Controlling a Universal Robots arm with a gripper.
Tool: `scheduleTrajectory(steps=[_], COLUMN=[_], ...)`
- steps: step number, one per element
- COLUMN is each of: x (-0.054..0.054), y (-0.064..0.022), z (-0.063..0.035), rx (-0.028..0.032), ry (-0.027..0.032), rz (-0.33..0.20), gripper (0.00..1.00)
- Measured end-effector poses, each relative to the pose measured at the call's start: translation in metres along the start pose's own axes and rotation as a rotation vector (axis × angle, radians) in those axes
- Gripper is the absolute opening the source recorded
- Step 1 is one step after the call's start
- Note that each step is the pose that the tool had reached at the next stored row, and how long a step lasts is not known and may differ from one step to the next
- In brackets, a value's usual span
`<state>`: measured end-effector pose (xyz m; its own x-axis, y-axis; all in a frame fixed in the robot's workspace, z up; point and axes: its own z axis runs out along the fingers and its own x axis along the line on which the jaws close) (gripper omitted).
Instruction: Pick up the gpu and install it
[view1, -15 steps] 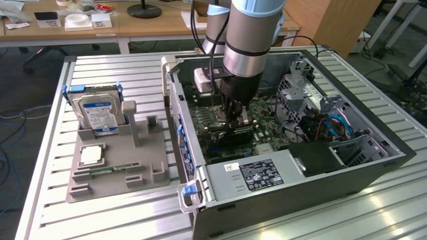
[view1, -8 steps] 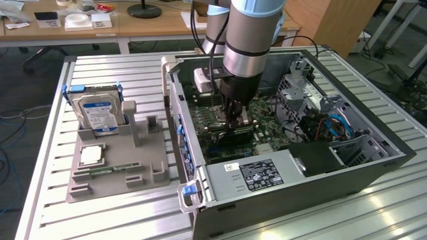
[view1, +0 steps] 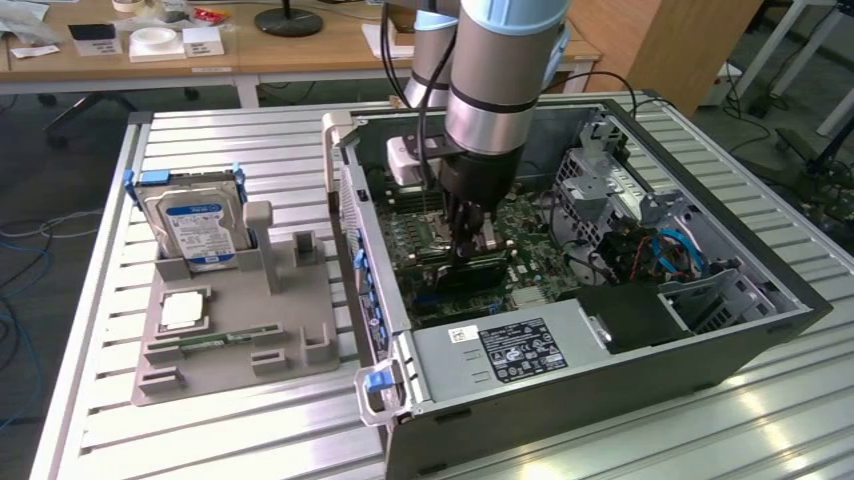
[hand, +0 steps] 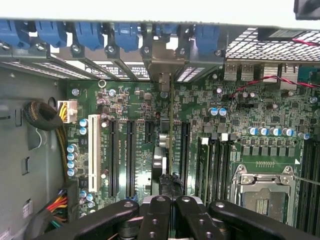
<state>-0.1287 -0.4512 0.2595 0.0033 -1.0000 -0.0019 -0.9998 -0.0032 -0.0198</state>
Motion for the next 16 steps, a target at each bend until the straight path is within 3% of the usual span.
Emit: scheduleTrajectory(steps=[11,16], x=[-0.0002,-0.0002], y=[0.0003,0.0002], z=[0.0001,-0.0077], rx=[0.0006,0.0007], ry=[-0.0012,-0.0012], rz=[0.0,0.0], gripper=[0.11,0.11])
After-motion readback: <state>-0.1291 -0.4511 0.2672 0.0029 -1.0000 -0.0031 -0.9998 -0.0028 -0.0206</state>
